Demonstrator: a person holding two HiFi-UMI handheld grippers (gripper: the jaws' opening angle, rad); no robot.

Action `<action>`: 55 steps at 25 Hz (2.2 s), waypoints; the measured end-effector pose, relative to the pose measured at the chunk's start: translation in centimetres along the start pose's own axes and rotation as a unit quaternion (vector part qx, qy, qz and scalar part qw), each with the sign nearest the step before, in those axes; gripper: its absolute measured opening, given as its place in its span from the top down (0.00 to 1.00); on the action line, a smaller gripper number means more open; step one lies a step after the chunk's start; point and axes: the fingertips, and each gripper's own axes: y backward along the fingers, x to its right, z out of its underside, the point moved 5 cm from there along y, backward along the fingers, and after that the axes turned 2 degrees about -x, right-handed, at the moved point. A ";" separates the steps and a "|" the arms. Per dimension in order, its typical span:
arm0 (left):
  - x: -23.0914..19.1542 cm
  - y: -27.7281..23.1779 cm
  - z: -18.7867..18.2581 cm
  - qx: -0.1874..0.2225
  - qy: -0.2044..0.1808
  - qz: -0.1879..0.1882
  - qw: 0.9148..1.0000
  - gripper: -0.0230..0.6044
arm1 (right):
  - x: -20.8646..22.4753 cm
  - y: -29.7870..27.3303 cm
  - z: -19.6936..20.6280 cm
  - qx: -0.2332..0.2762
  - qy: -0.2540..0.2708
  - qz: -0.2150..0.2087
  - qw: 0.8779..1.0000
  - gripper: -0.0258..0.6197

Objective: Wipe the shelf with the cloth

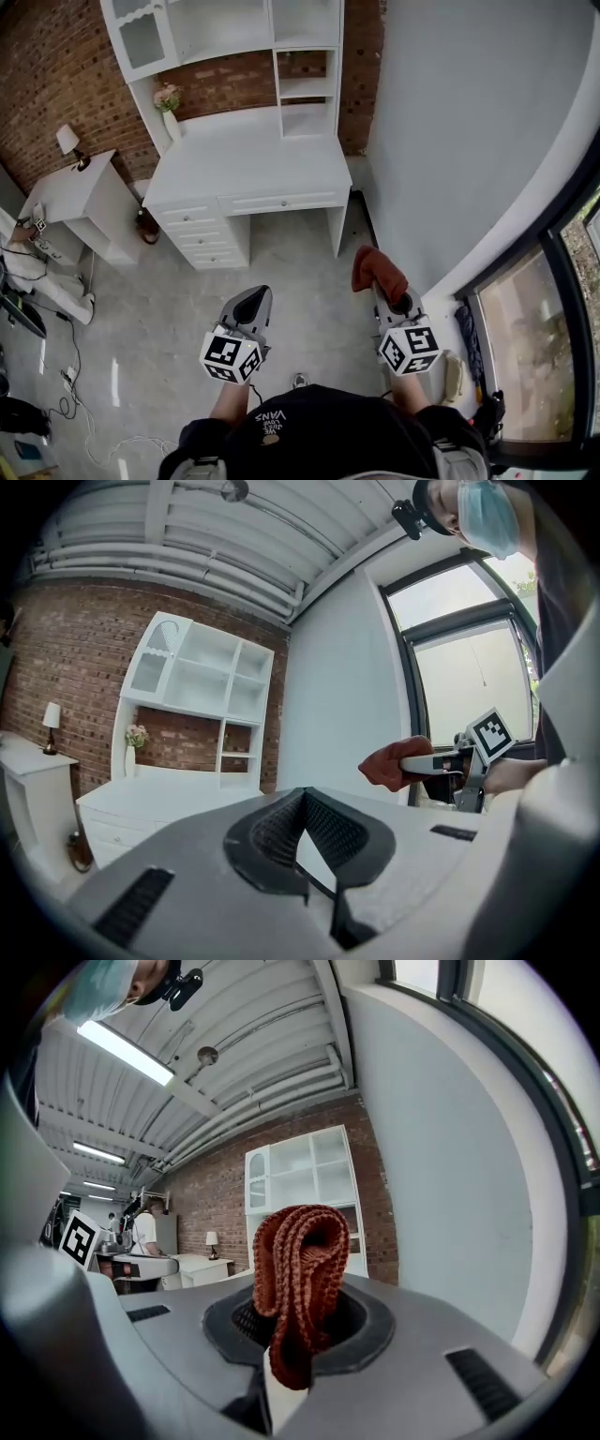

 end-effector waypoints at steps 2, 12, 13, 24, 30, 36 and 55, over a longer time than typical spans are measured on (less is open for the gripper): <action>-1.8 -1.3 -0.2 -0.004 0.002 0.007 1.000 0.96 | 0.1 -2.0 0.1 0.000 -0.003 0.012 1.000 0.86; -7.5 -7.0 1.0 -0.016 0.021 0.024 0.999 0.96 | 1.4 -9.0 1.1 -0.023 -0.012 0.029 0.999 0.86; -8.0 -7.7 1.1 -0.016 0.023 0.023 0.999 0.96 | 1.8 -9.7 1.1 -0.024 -0.012 0.028 0.999 0.86; -13.1 -17.3 -0.7 -0.006 0.017 -0.016 1.000 0.96 | 7.8 -21.5 -0.9 -0.015 -0.007 -0.011 1.000 0.86; -15.1 -24.0 -2.6 -0.003 0.012 -0.036 0.999 0.96 | 12.2 -28.3 -2.7 -0.019 -0.004 -0.036 0.999 0.86; -16.8 -30.1 -3.1 -0.001 0.016 -0.054 0.998 0.96 | 16.1 -34.3 -3.7 -0.019 0.002 -0.059 0.998 0.86; -23.6 -42.1 -3.2 -0.018 0.024 -0.043 0.999 0.96 | 21.1 -46.7 -5.2 -0.020 0.005 -0.065 0.998 0.86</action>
